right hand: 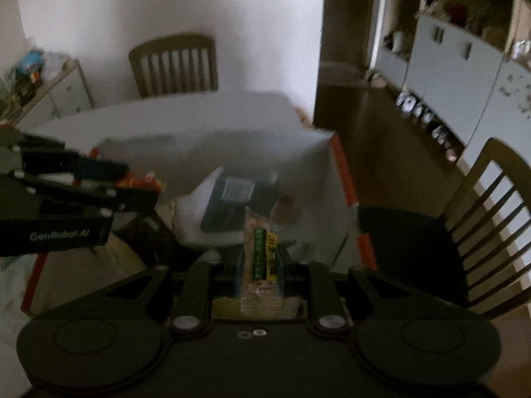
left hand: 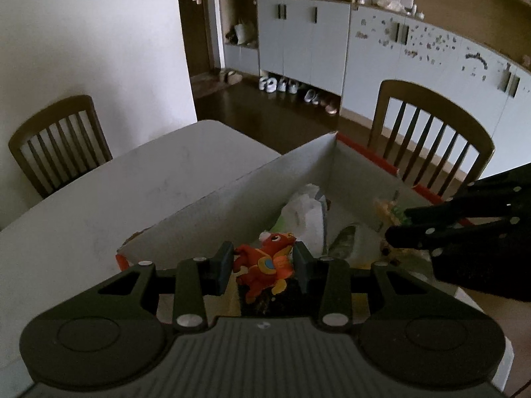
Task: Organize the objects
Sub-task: 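Open the right tool to drop the snack bar while the left tool releases the keychain in the box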
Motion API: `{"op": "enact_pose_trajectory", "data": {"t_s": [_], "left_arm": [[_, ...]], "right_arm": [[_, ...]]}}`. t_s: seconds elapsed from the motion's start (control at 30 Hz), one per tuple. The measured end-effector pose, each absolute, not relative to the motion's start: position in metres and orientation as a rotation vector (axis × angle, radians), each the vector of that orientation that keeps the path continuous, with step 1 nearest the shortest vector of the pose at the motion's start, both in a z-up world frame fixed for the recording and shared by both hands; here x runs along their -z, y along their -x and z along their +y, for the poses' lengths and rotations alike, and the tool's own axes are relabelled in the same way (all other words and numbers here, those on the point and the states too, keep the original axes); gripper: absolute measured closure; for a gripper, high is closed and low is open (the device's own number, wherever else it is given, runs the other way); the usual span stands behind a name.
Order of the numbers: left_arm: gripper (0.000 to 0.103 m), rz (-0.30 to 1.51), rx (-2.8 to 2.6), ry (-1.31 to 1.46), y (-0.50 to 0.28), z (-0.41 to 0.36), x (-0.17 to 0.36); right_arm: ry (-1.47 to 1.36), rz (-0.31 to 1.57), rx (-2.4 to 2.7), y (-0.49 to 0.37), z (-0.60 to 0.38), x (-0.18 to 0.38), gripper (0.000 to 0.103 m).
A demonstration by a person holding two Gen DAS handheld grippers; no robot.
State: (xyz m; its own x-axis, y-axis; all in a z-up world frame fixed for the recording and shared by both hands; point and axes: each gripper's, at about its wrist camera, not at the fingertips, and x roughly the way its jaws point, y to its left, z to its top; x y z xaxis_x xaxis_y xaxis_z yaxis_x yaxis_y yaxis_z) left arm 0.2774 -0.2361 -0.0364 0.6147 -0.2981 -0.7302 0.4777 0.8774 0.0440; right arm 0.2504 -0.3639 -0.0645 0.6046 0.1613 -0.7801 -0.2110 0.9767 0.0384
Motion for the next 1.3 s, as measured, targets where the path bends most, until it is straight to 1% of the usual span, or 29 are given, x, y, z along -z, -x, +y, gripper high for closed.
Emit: {"op": "enact_pose_trajectory", "data": {"t_s": [0.23, 0.5, 0.57, 0.63, 0.67, 0.7, 0.77, 0.83, 0.9, 0.97, 1.03, 1.1, 1.3], "left_arm": [[0.065, 0.846, 0.411, -0.272, -0.291, -0.240, 0.053], [0.065, 0.890, 0.413, -0.244, -0.294, -0.236, 0.063], [0.065, 0.899, 0.413, -0.240, -0.294, -0.236, 0.064], [0.061, 0.898, 0.416, -0.248, -0.292, -0.237, 0.065], [0.053, 0.895, 0.418, -0.252, -0.291, -0.237, 0.065], [0.043, 0.887, 0.416, -0.255, -0.290, -0.237, 0.065], [0.036, 0.868, 0.412, -0.257, -0.287, -0.240, 0.062], [0.036, 0.864, 0.414, -0.253, -0.285, -0.239, 0.061], [0.036, 0.863, 0.415, -0.249, -0.283, -0.239, 0.060], [0.036, 0.859, 0.418, -0.244, -0.281, -0.236, 0.059], [0.036, 0.855, 0.422, -0.234, -0.278, -0.234, 0.058], [0.032, 0.849, 0.426, -0.228, -0.274, -0.232, 0.056], [0.031, 0.829, 0.436, -0.203, -0.259, -0.224, 0.046]], "right_arm": [[0.094, 0.962, -0.223, -0.258, -0.358, 0.088, 0.084], [0.103, 0.968, -0.230, -0.258, -0.358, 0.093, 0.084], [0.096, 0.970, -0.230, -0.259, -0.360, 0.094, 0.082], [0.085, 0.974, -0.233, -0.259, -0.362, 0.094, 0.079], [0.080, 0.974, -0.233, -0.258, -0.363, 0.093, 0.078], [0.079, 0.974, -0.233, -0.257, -0.363, 0.093, 0.078], [0.074, 0.972, -0.227, -0.256, -0.364, 0.092, 0.077], [0.059, 0.968, -0.230, -0.253, -0.366, 0.090, 0.075], [0.049, 0.957, -0.232, -0.250, -0.367, 0.087, 0.071], [0.044, 0.941, -0.233, -0.247, -0.367, 0.083, 0.063], [0.037, 0.927, -0.233, -0.243, -0.368, 0.079, 0.060], [0.027, 0.915, -0.229, -0.239, -0.368, 0.074, 0.060], [0.008, 0.872, -0.234, -0.223, -0.367, 0.058, 0.057]]}}
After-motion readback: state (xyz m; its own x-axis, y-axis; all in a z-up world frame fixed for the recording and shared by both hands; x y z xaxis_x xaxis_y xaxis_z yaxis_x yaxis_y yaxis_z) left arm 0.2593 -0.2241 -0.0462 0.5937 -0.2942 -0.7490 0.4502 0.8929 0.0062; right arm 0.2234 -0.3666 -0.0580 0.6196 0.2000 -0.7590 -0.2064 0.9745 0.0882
